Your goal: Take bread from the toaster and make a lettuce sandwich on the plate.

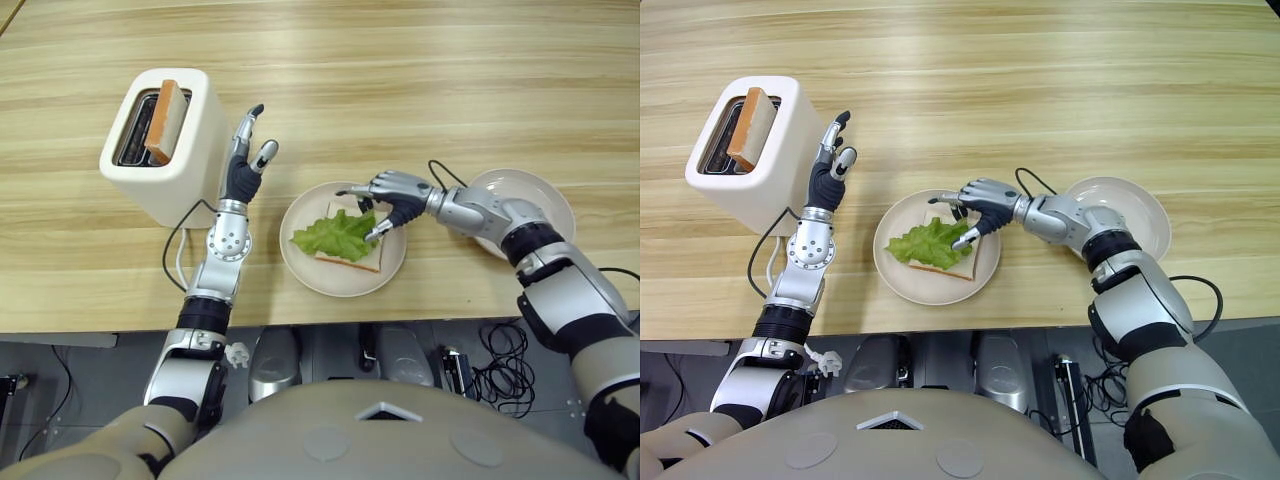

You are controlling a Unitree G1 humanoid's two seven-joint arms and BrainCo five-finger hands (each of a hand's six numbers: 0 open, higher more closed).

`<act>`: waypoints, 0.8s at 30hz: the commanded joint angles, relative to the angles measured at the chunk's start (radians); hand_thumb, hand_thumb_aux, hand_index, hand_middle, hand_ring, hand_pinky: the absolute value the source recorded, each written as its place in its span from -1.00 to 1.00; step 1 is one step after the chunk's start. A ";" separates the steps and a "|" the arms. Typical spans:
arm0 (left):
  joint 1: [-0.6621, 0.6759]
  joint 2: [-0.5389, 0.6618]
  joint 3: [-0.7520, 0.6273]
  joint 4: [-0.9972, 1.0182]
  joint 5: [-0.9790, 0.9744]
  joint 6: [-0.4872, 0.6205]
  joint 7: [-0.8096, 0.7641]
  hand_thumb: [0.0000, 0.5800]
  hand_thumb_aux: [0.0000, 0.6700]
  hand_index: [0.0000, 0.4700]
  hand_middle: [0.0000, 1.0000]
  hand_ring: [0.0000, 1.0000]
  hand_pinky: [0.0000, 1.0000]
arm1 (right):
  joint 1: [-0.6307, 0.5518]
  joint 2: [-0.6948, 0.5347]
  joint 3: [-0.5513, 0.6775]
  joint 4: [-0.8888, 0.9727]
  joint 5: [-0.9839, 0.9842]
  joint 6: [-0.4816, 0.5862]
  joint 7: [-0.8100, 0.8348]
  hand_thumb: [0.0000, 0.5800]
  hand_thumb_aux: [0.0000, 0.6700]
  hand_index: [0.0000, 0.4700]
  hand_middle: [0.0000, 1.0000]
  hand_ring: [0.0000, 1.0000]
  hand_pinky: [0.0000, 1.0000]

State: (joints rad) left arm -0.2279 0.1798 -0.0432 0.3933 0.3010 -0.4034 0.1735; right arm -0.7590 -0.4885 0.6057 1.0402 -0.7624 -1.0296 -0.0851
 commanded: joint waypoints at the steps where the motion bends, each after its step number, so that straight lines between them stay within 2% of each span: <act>1: 0.007 0.002 0.000 0.019 -0.012 0.004 -0.008 -1.00 -1.00 -1.00 -1.00 -1.00 -1.00 | -0.031 -0.028 -0.033 -0.020 0.016 0.004 -0.001 -1.00 -1.00 -1.00 -1.00 -1.00 -1.00; 9: 0.012 0.002 0.002 0.018 -0.015 0.003 -0.013 -1.00 -1.00 -1.00 -1.00 -1.00 -1.00 | -0.034 -0.059 -0.067 -0.051 0.014 0.023 -0.016 -1.00 -1.00 -1.00 -1.00 -1.00 -1.00; 18: 0.021 0.009 0.004 -0.025 -0.003 -0.006 -0.007 -1.00 -1.00 -1.00 -1.00 -1.00 -1.00 | 0.020 -0.055 -0.091 -0.098 -0.026 0.087 -0.191 -1.00 -1.00 -1.00 -1.00 -1.00 -1.00; 24: 0.075 0.083 0.042 -0.372 0.132 0.028 0.015 -1.00 -1.00 -1.00 -1.00 -1.00 -1.00 | 0.073 -0.062 -0.171 -0.139 0.027 0.098 -0.326 -1.00 -1.00 -1.00 -1.00 -1.00 -1.00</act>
State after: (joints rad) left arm -0.1651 0.2389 -0.0295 0.1340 0.3843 -0.3999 0.1795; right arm -0.6998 -0.5469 0.4664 0.9199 -0.7616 -0.9346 -0.3812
